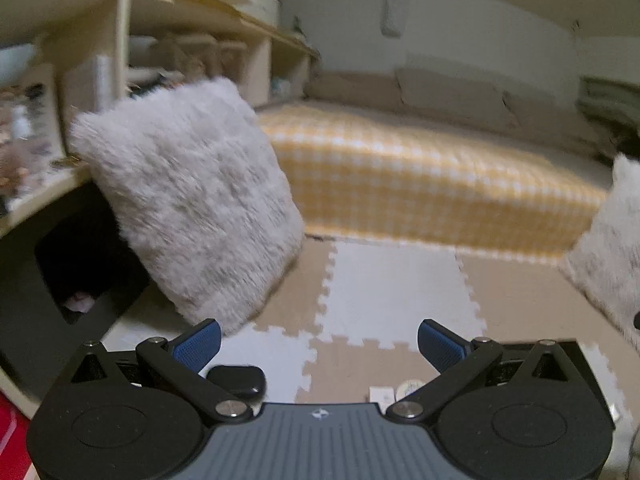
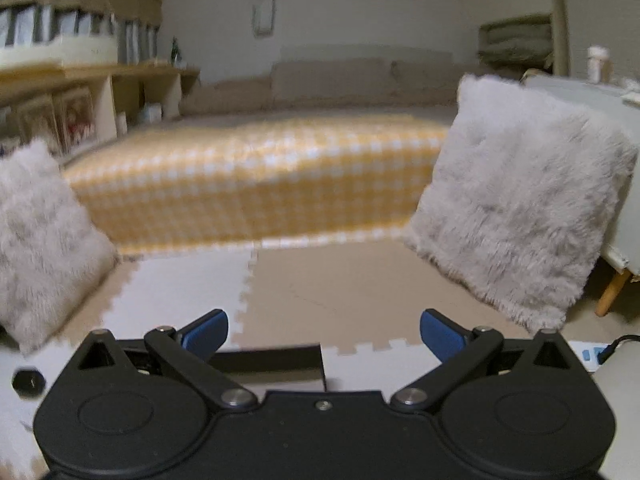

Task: Organize rigid objects
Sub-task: 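Lower the left tool and grasp the clear plastic capsule case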

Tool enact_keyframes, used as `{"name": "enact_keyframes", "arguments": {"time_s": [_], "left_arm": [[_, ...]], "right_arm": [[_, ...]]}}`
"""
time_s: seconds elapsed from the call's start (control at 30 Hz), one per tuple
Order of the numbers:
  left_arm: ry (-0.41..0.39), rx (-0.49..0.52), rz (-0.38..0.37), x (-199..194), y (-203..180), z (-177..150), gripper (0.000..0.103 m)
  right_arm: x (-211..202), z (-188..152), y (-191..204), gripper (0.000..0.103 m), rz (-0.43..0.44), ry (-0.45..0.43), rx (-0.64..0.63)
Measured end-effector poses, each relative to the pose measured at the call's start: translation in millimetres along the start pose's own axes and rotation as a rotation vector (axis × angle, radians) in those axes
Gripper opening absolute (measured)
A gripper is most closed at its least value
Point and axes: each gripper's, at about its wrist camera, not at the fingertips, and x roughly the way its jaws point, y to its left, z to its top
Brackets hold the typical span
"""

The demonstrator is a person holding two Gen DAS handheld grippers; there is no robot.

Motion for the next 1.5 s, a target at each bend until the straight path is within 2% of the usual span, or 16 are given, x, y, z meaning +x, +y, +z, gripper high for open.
{"name": "enact_keyframes", "arguments": {"time_s": [0.17, 0.33, 0.4, 0.47, 0.57, 0.6, 0.67, 0.73, 0.93, 0.97, 1.07, 1.2, 1.5], "left_arm": [[0.111, 0.04, -0.045, 29, -1, -13, 0.103], [0.205, 0.019, -0.086, 55, 7, -25, 0.103], [0.244, 0.004, -0.11, 63, 11, -28, 0.103], [0.28, -0.014, -0.125, 71, 14, -30, 0.103], [0.34, -0.037, -0.137, 83, 18, -36, 0.103], [0.352, -0.039, -0.133, 86, 18, -37, 0.103], [0.388, -0.043, -0.14, 92, 18, -42, 0.103], [0.419, -0.048, -0.155, 97, 19, -46, 0.103], [0.492, -0.064, -0.223, 107, 16, -56, 0.101], [0.506, -0.072, -0.23, 110, 17, -58, 0.1], [0.556, -0.11, -0.252, 116, 19, -63, 0.092], [0.586, -0.113, -0.249, 124, 20, -68, 0.085], [0.648, -0.045, -0.248, 153, 23, -77, 0.085]], "right_arm": [[33, -7, -17, 0.103, 0.008, 0.13, 0.041], [57, -17, -20, 0.102, 0.019, 0.28, 0.017], [64, -23, -20, 0.089, 0.059, 0.341, 0.017], [72, -29, -19, 0.067, 0.098, 0.41, 0.016], [82, -40, -14, 0.045, 0.084, 0.491, -0.015], [84, -42, -13, 0.042, 0.084, 0.51, -0.019], [86, -45, -12, 0.022, 0.089, 0.538, -0.011], [90, -47, -11, 0.016, 0.071, 0.558, -0.024], [98, -56, -2, 0.012, 0.037, 0.611, -0.107], [99, -57, -1, 0.008, 0.048, 0.621, -0.106], [99, -58, 1, 0.003, 0.037, 0.639, -0.118], [96, -59, 2, 0.003, 0.034, 0.65, -0.114], [96, -59, 2, 0.003, 0.034, 0.65, -0.108]]}}
